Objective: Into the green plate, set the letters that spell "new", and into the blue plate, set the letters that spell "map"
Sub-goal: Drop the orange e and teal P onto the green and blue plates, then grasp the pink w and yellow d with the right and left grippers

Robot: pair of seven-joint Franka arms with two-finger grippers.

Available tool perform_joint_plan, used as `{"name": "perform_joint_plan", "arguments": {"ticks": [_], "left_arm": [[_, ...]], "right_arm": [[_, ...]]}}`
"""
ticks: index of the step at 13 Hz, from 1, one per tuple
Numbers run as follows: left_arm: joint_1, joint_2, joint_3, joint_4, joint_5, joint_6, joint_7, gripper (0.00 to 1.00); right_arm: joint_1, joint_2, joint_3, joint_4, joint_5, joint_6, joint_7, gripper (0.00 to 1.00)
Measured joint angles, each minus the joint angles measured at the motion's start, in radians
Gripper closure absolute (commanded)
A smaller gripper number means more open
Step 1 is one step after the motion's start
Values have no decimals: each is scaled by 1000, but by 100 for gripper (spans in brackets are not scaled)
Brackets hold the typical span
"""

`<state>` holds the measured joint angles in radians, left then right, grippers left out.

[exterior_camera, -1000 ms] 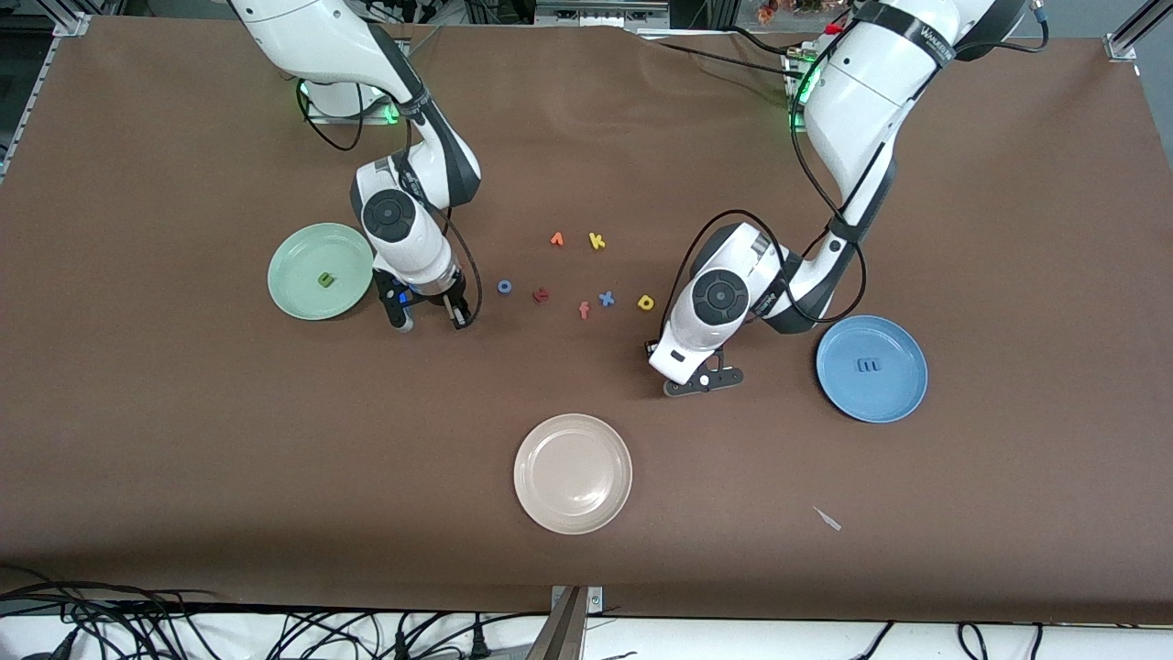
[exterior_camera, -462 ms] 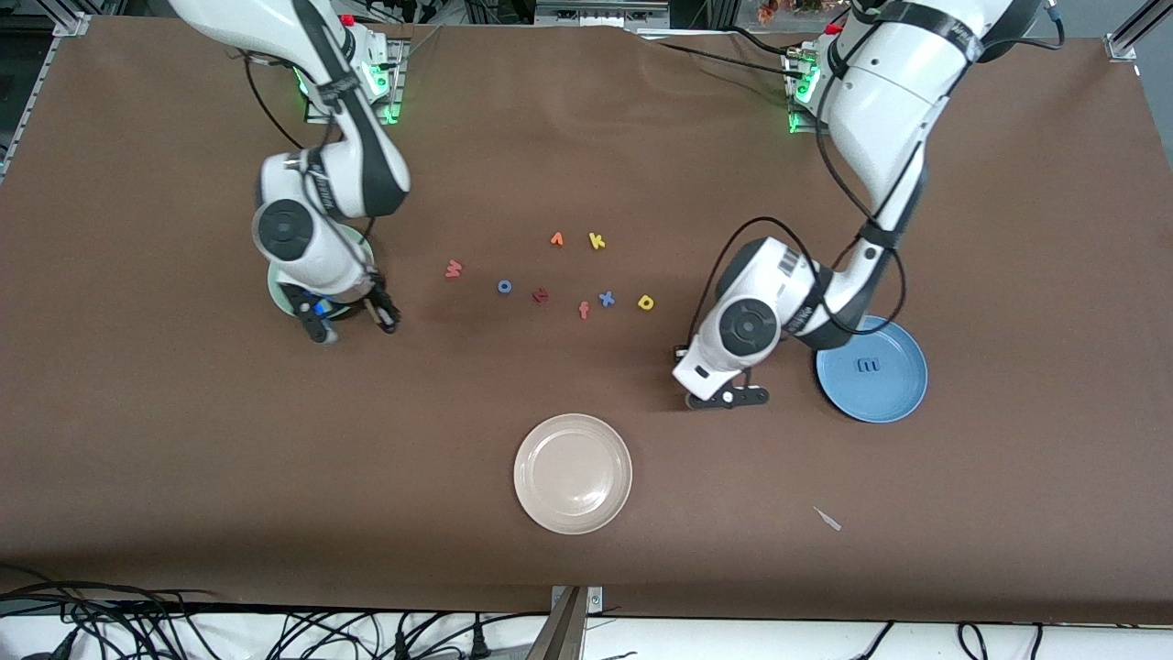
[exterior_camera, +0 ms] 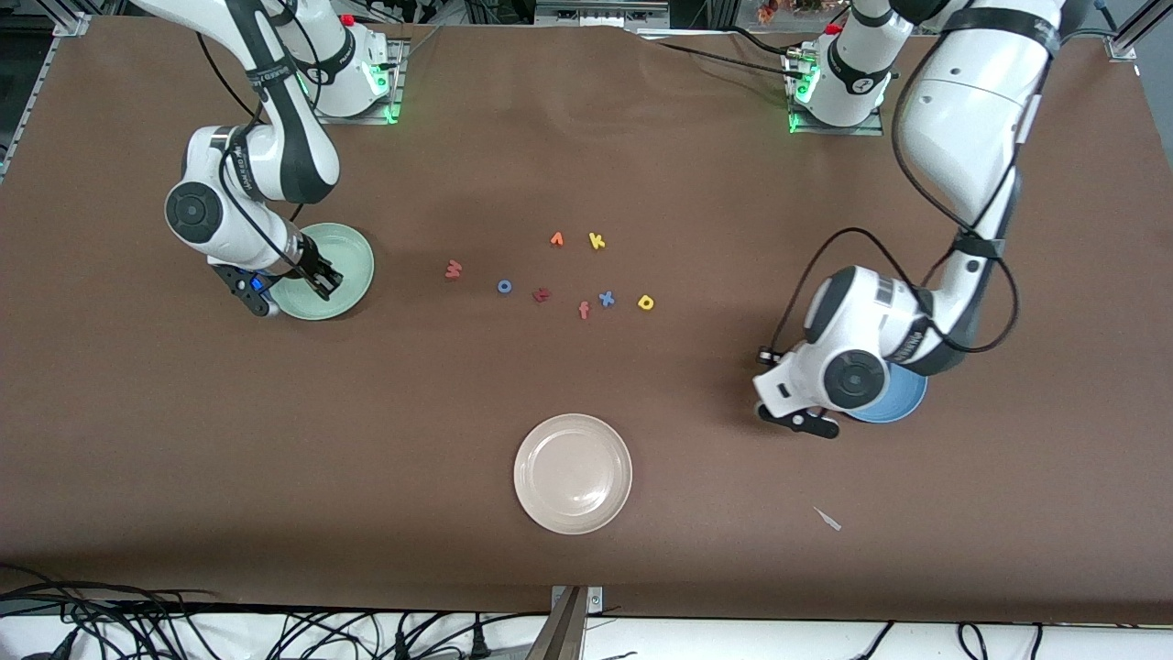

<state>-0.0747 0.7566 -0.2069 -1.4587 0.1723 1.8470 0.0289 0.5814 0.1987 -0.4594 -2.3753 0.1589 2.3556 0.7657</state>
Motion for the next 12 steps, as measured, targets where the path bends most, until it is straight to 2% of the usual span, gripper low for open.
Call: {"name": "perform_joint_plan", "arguments": {"ticks": [1,2,3,4,5,7,9,12], "left_arm": [[34,-3,1,0,13,-8,86,94],[67,-4,1,0,24,-9,169,92],[97,-5,2,0,30,-10,244,77],[122,-4,2,-1,32,-10,313,37],[139,-4,3,-2,32,-10,359,2],[149,-4,-1,-2,32,-10,380,0],[142,-4,-19,-2,16,-11,299,0],[142,-5,-125,-5,4,-7,27,0]], "right_arm": [[0,0,-2,-28,1,34,-16,0],[1,0,-2,-44,2,49,-21,0],[2,0,-1,-48,2,52,-23,0],[3,-2,0,-46,2,52,-23,0],[5,-7,3,-40,2,47,-23,0],[11,-26,16,-15,7,-7,-22,0],[13,-52,76,11,15,-50,-14,0],[18,-61,176,16,26,-45,20,0]]}}
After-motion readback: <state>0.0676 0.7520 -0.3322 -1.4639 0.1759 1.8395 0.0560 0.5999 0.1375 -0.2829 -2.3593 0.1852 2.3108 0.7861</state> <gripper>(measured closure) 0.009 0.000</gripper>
